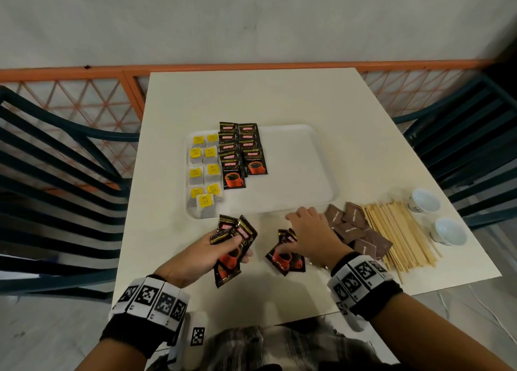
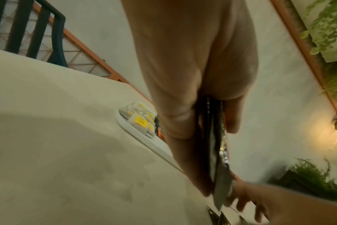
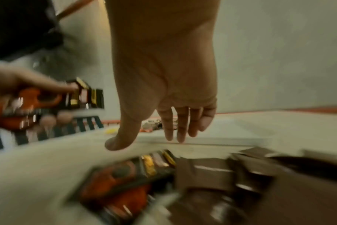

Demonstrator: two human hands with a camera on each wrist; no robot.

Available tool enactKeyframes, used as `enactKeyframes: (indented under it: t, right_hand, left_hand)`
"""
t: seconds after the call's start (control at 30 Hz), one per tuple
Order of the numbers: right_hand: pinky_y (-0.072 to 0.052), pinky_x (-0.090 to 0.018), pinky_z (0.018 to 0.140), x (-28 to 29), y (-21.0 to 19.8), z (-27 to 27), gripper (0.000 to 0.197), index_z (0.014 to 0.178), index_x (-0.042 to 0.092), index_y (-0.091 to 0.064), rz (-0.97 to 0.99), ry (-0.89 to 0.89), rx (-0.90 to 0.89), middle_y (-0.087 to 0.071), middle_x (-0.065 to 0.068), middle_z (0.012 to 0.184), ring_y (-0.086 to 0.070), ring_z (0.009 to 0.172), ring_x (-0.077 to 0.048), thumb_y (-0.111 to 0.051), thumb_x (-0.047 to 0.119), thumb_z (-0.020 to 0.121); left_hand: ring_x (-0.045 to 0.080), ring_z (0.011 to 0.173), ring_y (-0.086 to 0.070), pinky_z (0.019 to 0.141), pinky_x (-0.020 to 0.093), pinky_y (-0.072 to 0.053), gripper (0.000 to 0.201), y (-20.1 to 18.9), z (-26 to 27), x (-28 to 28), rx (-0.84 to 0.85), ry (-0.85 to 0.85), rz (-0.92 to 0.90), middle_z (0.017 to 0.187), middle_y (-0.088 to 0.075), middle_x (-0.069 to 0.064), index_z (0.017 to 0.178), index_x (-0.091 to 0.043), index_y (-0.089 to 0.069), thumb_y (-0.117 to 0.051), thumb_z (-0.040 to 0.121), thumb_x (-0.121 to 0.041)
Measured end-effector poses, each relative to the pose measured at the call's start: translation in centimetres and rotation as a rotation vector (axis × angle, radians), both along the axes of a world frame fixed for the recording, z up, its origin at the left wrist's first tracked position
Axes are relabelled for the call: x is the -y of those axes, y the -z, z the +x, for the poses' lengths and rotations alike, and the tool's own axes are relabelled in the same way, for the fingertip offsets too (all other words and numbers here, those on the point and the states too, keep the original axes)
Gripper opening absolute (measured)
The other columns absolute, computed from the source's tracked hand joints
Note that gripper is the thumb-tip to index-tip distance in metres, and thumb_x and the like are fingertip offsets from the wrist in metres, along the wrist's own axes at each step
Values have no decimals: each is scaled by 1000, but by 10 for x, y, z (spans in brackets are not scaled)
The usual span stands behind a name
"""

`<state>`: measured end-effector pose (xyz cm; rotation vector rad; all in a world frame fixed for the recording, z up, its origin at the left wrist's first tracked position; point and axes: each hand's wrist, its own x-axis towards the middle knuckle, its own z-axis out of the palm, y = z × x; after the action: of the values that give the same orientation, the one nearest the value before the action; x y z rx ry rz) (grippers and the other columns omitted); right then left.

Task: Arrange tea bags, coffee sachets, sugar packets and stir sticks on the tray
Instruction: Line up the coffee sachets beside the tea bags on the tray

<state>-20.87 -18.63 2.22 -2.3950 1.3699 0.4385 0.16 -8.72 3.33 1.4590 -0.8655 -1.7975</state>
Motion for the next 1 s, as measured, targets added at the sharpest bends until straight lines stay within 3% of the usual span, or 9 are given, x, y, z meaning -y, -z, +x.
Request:
enactKeyframes:
  t: [0.07, 0.27, 0.47, 0.57, 0.63, 0.73, 0.8, 0.9, 1.0]
  right_hand:
    - [-31, -42, 102, -1, 8, -6, 84, 127, 11, -42, -55, 11, -148, -41, -9, 129, -37, 120, -27, -58, 69, 70]
    - [-27, -43, 104, -7, 13, 7, 79, 123, 9, -43, 0, 5, -164, -35, -10, 130, -32, 121, -28, -65, 63, 69]
    - [-28, -45, 98, -10, 6, 28, 56, 112, 11, -40, 34, -106, -86, -57, -6, 110, -48, 106, -26, -71, 40, 75]
    - [-31, -39, 88, -10, -2, 36, 32, 98, 16, -36, 51, -148, 60, -62, -7, 101, -54, 92, -27, -63, 19, 81]
    - [-37, -34, 81, -5, -16, 39, 24, 98, 16, -38, 157, -64, 251, -60, -10, 105, -52, 88, -24, -57, 10, 85]
    - [-46, -28, 78, 9, -41, 39, 29, 108, 16, -42, 315, 29, 479, -59, -8, 110, -53, 92, -19, -60, 12, 86]
    - [-48, -19, 72, 18, -56, 38, 32, 105, 22, -42, 456, -9, 576, -57, -1, 105, -55, 93, -15, -65, 14, 84]
    - [-47, -16, 71, 28, -67, 39, 36, 101, 24, -44, 560, -80, 677, -54, 7, 101, -56, 92, -11, -70, 14, 80]
    - [-50, -23, 77, 35, -66, 41, 42, 102, 24, -45, 519, -115, 719, -55, 4, 107, -57, 96, -13, -76, 18, 74]
  left_hand:
    - [24, 88, -70, 82, 36, -54, 24, 2, 3, -2, -26, -77, 21, 100, -72, 16, 111, -9, -58, -44, 96, -22]
    - [24, 80, -68, 78, 36, -52, 25, 5, 2, -2, -15, -210, 35, 86, -71, 13, 107, -5, -58, -44, 96, -22]
    - [22, 89, -67, 82, 35, -51, 24, 3, 10, 5, 95, -229, -20, 99, -69, 13, 116, -9, -53, -49, 94, -19]
    - [20, 88, -65, 81, 30, -50, 22, 1, 11, 8, 134, -234, -46, 97, -67, 12, 114, -11, -52, -51, 93, -18]
    - [20, 88, -61, 81, 33, -47, 24, 2, 9, 11, 185, -240, -64, 91, -66, 9, 114, -11, -52, -54, 92, -19]
    - [22, 86, -60, 77, 37, -48, 25, 0, 0, 18, 260, -277, -103, 87, -66, 6, 112, -13, -53, -54, 92, -27]
    - [23, 88, -65, 82, 37, -50, 29, -7, -9, 24, 269, -297, -120, 91, -68, 7, 109, -15, -56, -53, 90, -36]
    - [19, 95, -69, 87, 36, -52, 30, -21, -27, 36, 39, -358, -70, 98, -73, 2, 108, -24, -60, -49, 86, -43]
    - [15, 93, -67, 84, 34, -53, 31, -32, -39, 44, -164, -388, 7, 92, -75, -4, 102, -29, -61, -36, 93, -45]
